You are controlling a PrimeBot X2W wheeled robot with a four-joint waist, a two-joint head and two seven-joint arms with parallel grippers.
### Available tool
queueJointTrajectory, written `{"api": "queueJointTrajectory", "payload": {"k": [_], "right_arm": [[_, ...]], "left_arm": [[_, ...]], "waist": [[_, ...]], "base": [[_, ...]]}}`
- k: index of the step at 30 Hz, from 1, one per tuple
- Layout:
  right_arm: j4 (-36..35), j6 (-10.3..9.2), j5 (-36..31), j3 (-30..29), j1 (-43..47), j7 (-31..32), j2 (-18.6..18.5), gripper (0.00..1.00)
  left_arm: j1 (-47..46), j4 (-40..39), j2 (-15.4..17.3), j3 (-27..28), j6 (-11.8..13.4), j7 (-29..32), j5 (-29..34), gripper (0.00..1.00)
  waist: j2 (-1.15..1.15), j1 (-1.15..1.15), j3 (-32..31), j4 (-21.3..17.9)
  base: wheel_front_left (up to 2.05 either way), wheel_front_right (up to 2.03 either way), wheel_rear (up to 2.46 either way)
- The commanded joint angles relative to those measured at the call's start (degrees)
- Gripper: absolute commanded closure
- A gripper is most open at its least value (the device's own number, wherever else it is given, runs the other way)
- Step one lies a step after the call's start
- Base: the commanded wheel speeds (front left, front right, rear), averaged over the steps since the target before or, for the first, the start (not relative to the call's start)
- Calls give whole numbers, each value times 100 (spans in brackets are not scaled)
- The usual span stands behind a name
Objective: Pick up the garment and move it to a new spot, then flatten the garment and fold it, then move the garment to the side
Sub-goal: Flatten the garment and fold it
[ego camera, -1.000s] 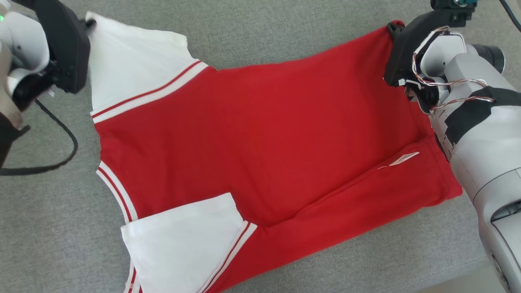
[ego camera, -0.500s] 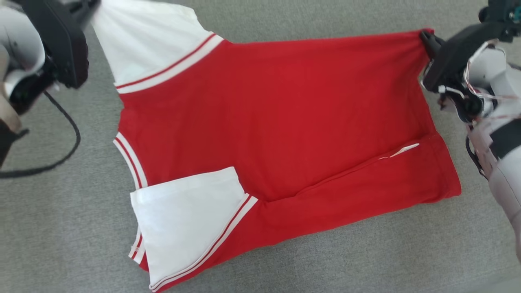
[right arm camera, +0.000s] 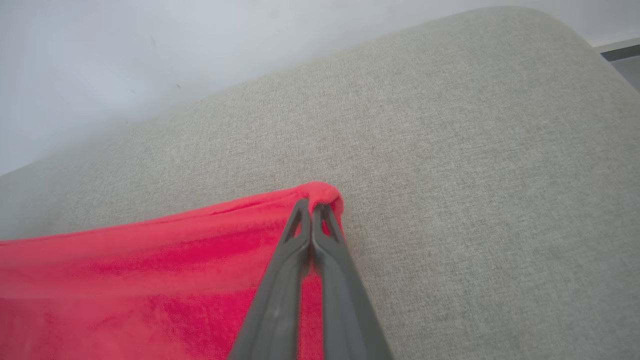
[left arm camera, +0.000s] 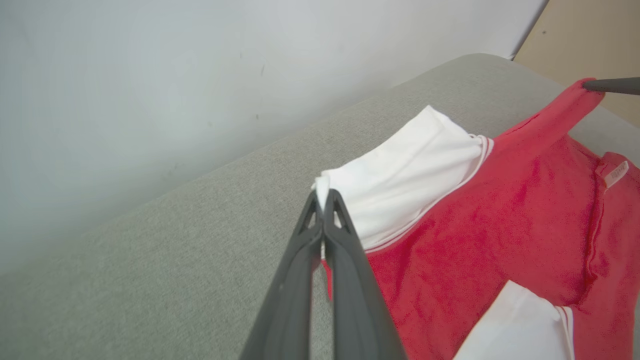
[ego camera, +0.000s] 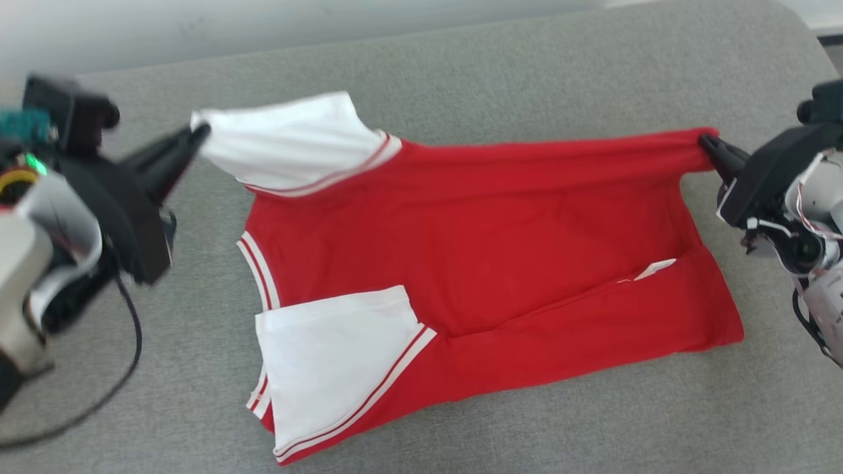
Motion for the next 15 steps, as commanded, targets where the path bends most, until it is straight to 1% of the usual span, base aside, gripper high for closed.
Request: {"api": "queueJointTrajectory", "payload": {"k": [1,5,8,10,13,14,15], "right_arm": [[-91,-4,96,65,147,-15,-84,100],[-296,-4,271,207,420,-1,-267,100],[-444,-4,382,289,611,-36,-384,100],[-530,-4,465,325,744,-39,-460,100],[-654,-4,532,378,921,-57,-616,100],[-654,-4,532,378,921,-57,-616,100],[-698,-4,548,383,982,-80,-662,100]], "left_arm": [[284,-285,184,33,167,-74,-91,100],[932,-1356,589,65,720,-235,-214,100],[1378,-1966,799,56,1062,-377,-306,100],[1647,-2309,874,32,1282,-479,-382,100],[2008,-2679,1016,14,1569,-618,-447,100],[2008,-2679,1016,14,1569,-618,-447,100],[2107,-2790,1051,17,1645,-676,-459,100]], "waist": [[0,1,-165,128],[0,1,-259,201],[0,1,-312,243],[0,1,-336,263],[0,1,-368,281],[0,1,-368,281],[0,1,-379,287]], "base": [[0,0,0],[0,0,0],[0,0,0],[0,0,0],[0,0,0],[0,0,0],[0,0,0]]}}
